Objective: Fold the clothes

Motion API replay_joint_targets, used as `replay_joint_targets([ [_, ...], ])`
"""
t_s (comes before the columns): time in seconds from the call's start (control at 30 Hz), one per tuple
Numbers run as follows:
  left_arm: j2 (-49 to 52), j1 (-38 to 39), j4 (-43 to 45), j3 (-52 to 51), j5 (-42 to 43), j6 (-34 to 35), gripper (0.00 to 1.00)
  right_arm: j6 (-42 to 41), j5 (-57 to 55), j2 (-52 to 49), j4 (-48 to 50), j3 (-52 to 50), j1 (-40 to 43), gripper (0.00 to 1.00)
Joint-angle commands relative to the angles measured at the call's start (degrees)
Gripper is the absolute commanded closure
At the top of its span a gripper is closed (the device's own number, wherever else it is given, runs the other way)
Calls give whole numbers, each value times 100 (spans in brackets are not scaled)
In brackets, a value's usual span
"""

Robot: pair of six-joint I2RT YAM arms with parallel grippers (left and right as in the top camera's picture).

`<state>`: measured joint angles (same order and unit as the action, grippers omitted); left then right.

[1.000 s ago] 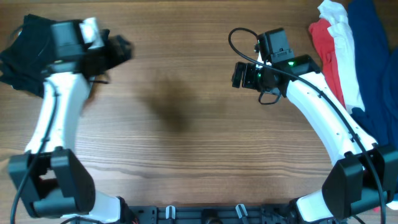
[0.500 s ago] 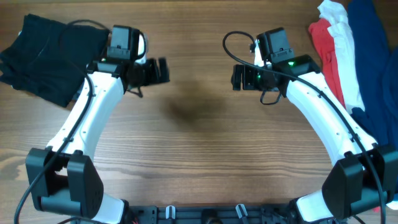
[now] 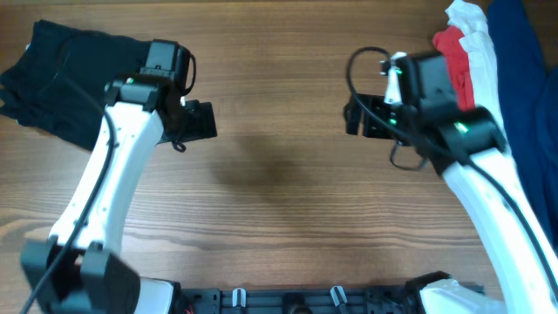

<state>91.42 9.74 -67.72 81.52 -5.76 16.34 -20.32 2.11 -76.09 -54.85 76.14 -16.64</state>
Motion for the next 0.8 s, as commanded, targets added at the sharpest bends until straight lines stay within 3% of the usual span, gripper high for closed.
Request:
replay_joint_targets([
  [0.0,-1023,-26,411,-448,-90,98,3,-107,-562,809,-48,-70,22,0],
  [0.17,-2579,-26,1515,-1620,286,52,3,-275,-619,1823,240,-811,22,0],
  [0.27,-3521,-26,2006,-2267,339,44,3,-809,-802,2470,225,-1473,22,0],
  [0.43,-4929,-26,2076,-2809,-42,232,0,-1320,-1189,3989,374,-2789,11,0],
  [0.57,-5394,-26,2068,-2855,-144,225,0,-1311,-1416,4664,444,-3423,11,0],
  [0.77,-5466,-26,2031,-2855,-142,225,0,-1314,-1412,4680,184,-3554,11,0],
])
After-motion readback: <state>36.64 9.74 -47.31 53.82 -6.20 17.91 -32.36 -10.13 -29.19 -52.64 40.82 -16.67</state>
